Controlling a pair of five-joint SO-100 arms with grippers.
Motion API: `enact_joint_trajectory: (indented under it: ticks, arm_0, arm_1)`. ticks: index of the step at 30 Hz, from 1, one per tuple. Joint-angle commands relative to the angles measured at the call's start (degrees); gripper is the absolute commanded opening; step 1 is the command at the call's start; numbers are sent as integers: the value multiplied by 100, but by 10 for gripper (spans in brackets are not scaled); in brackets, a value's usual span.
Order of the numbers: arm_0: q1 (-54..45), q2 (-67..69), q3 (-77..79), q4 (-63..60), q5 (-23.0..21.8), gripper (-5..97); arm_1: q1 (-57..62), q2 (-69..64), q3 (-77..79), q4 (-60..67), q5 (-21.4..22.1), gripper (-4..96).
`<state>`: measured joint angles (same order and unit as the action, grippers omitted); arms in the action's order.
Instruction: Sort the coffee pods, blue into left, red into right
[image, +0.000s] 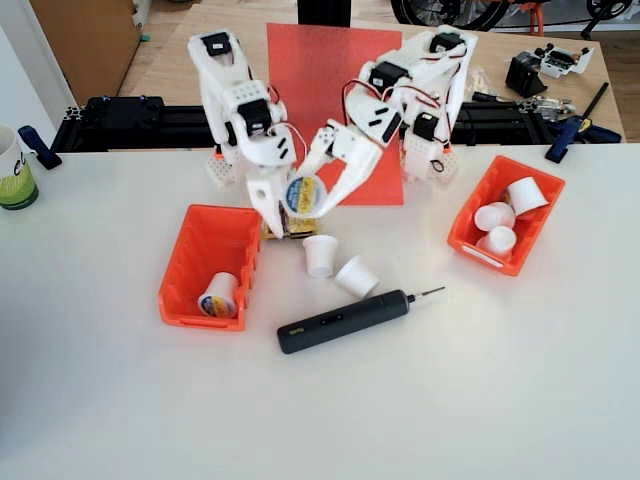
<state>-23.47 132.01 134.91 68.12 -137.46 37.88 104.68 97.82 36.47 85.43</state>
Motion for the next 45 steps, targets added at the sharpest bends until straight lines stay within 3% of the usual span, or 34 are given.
enact_joint_trajectory:
  ticks: [1, 5, 14, 23, 36, 38, 42, 45]
  arm_0:
    - [-352, 747, -264, 1125, 264, 227]
    - [-738, 1151, -325, 1547, 668, 223]
    - [-729, 1134, -967, 2171, 756, 223]
    - [-1573, 1626, -1600, 3472, 1661, 220]
    - [-1556, 1644, -1696, 3463, 1696, 218]
    - [-1547, 1644, -1705, 3454, 1696, 220]
    - [-1547, 1600, -1705, 3067, 2109, 242]
    - [-1573, 1573, -1687, 2610, 2505, 248]
  arm_1:
    - [123, -53, -88, -712, -264, 123]
    - [308, -378, -114, -1327, -431, 122]
    - [413, -1178, -563, -2004, -439, 123]
    - [501, -1802, -844, -2566, -431, 125]
    - [844, -2979, -1503, -2777, -70, 109]
    - [888, -3041, -1503, -2821, -53, 130]
    - [932, -3050, -1723, -2470, -237, 399]
    - [914, -3059, -2303, -1459, -396, 430]
